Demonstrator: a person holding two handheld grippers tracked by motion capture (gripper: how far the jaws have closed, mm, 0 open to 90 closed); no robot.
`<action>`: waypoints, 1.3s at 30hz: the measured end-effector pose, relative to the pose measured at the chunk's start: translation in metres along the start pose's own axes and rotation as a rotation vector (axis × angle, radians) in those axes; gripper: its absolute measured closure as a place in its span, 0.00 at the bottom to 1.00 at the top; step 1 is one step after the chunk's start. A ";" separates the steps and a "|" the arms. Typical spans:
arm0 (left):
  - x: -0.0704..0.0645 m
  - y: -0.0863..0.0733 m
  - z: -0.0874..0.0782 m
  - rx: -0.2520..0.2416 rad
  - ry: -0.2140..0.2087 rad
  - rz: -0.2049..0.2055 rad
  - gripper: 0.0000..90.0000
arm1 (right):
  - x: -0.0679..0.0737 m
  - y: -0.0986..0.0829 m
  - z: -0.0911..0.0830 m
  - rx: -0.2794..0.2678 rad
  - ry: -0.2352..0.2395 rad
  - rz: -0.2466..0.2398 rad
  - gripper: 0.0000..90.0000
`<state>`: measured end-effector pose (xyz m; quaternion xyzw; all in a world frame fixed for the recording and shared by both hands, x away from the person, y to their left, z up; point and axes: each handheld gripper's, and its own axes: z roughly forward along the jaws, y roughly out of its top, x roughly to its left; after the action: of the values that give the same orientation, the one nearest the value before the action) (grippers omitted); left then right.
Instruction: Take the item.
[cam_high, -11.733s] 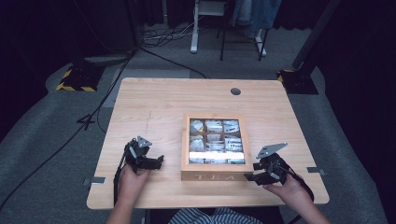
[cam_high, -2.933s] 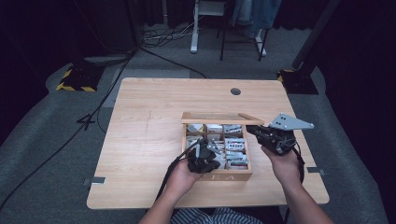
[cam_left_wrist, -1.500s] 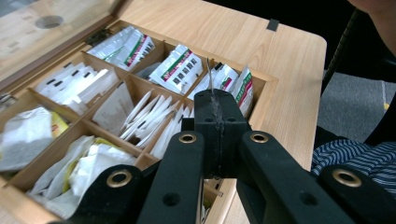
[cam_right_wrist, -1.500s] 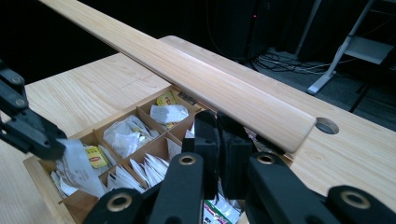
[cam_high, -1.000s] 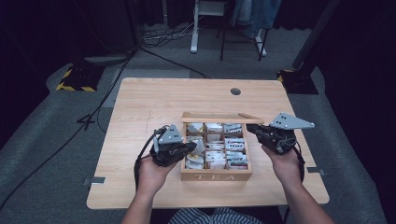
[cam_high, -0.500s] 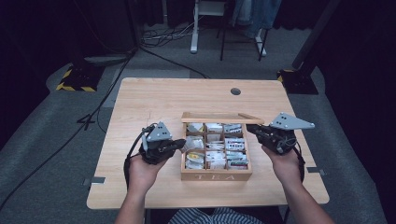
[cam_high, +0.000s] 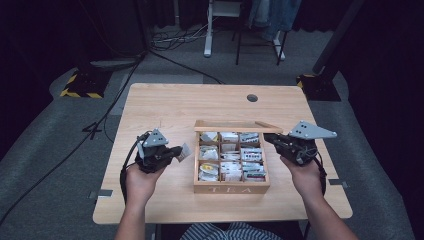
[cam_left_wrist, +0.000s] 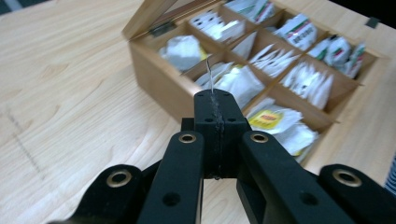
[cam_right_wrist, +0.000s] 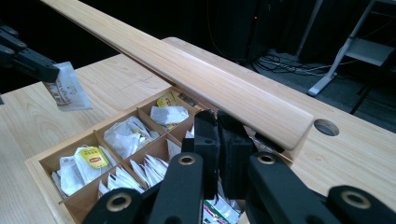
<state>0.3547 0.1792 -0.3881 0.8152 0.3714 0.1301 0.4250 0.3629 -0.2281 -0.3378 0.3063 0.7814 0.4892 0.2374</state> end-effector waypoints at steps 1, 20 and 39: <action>0.000 0.000 0.000 0.000 0.000 0.000 0.99 | 0.000 0.000 0.000 0.000 0.000 0.000 0.96; 0.038 -0.029 0.017 0.064 0.079 -0.144 0.99 | 0.000 0.000 0.000 0.000 0.002 -0.001 0.96; 0.056 -0.046 0.025 0.067 0.080 -0.233 1.00 | 0.001 -0.001 0.001 0.002 0.003 -0.005 0.96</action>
<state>0.3834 0.2210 -0.4454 0.7745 0.4844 0.0995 0.3945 0.3629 -0.2273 -0.3392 0.3040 0.7830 0.4882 0.2370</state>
